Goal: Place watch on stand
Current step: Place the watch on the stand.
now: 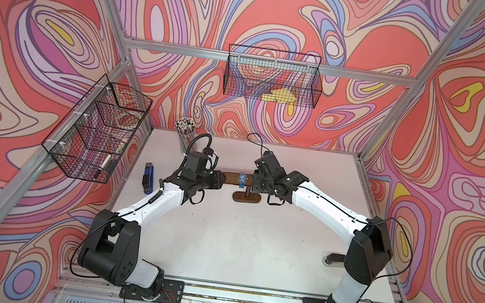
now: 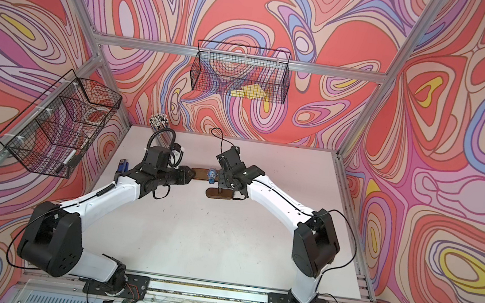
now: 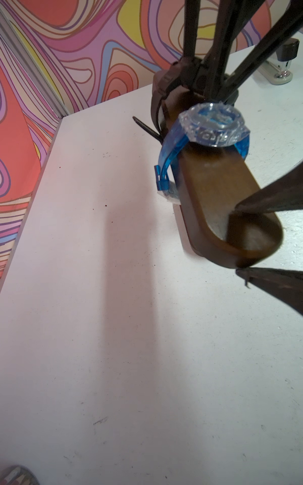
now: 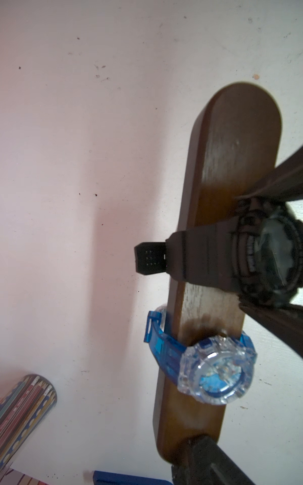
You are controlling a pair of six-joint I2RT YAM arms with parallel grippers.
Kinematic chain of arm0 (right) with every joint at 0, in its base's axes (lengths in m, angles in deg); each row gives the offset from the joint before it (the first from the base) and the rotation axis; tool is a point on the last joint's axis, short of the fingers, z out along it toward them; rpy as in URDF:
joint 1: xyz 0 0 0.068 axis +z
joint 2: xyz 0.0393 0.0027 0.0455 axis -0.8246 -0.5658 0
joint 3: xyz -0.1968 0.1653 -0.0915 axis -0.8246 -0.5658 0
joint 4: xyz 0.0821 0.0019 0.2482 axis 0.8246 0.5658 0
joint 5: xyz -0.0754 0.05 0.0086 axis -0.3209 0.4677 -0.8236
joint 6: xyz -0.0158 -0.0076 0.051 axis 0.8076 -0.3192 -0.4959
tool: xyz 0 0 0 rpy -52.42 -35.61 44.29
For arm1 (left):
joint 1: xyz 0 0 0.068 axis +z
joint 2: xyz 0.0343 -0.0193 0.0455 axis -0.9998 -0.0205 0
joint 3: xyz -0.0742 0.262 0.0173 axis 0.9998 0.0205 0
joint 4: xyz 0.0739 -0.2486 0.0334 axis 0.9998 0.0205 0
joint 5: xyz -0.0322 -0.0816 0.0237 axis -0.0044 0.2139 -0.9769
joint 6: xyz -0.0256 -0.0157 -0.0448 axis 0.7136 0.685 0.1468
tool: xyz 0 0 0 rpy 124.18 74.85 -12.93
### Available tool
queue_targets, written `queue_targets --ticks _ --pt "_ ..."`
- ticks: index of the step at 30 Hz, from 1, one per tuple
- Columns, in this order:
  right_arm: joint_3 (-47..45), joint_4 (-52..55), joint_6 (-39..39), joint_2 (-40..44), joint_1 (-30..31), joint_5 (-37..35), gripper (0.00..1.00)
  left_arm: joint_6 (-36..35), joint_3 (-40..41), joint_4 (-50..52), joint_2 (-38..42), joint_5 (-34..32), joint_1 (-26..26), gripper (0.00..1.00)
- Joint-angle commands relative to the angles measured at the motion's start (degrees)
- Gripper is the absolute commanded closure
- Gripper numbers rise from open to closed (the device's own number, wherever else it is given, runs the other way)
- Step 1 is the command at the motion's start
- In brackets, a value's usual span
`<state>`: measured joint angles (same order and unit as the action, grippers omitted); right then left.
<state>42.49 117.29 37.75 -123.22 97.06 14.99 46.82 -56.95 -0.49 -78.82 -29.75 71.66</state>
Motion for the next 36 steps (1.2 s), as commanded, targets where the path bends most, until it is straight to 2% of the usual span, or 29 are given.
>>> queue_targets --ticks 1,36 --pt "0.8 0.4 -0.6 -1.0 0.6 -0.8 0.48 0.3 0.8 -1.0 1.5 1.1 0.1 0.64" --pt "0.7 -0.4 0.8 1.1 1.2 -2.9 0.27 0.3 1.2 -0.7 2.3 0.8 0.1 0.65"
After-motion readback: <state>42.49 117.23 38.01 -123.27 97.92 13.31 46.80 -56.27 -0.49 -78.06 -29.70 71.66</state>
